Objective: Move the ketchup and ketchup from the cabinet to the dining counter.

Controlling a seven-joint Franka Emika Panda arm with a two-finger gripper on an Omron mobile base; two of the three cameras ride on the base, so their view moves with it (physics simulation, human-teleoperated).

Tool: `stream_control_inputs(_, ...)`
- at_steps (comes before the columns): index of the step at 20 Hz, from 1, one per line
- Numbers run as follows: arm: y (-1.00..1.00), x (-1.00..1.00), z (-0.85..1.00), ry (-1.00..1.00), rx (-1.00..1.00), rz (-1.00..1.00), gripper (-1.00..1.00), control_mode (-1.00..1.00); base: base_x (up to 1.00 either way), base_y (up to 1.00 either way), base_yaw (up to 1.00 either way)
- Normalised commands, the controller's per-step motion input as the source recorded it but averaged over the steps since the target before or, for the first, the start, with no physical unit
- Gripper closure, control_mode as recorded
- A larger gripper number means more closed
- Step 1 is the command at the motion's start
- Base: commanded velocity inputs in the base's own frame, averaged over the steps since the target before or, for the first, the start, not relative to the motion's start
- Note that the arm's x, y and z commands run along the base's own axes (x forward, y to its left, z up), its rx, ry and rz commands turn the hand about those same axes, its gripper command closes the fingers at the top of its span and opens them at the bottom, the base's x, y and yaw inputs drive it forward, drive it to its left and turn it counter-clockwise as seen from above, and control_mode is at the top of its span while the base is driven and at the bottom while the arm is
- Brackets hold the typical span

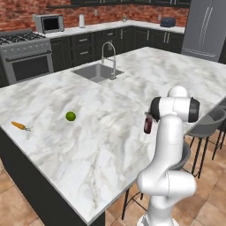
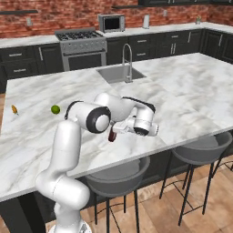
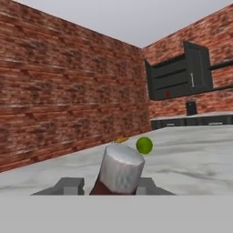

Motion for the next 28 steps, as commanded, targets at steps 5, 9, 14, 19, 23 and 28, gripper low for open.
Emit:
stream_control_inputs(5, 0.29, 0.02, -0.52, -0.02, -0.10, 0.00, 1.00, -1.00, 0.00, 0.00, 0.00)
stream_control_inputs(9, 0.27, 0.00, -0.59, -0.04, -0.10, 0.00, 1.00, -1.00, 0.00, 0.00, 0.00)
stream_control_inputs(14, 0.16, 0.00, -0.58, -0.06, -0.05, 0.00, 1.00, -1.00, 0.00, 0.00, 0.00)
stream_control_inputs(19, 0.04, -0.12, -0.61, -0.19, -0.02, -0.01, 1.00, -1.00, 0.00, 0.00, 0.00)
stream_control_inputs(23, 0.06, -0.13, -0.57, -0.24, -0.01, -0.01, 1.00, -1.00, 0.00, 0.00, 0.00)
stream_control_inputs(28, 0.08, -0.11, -0.55, -0.25, -0.01, -0.02, 1.00, -1.00, 0.00, 0.00, 0.00)
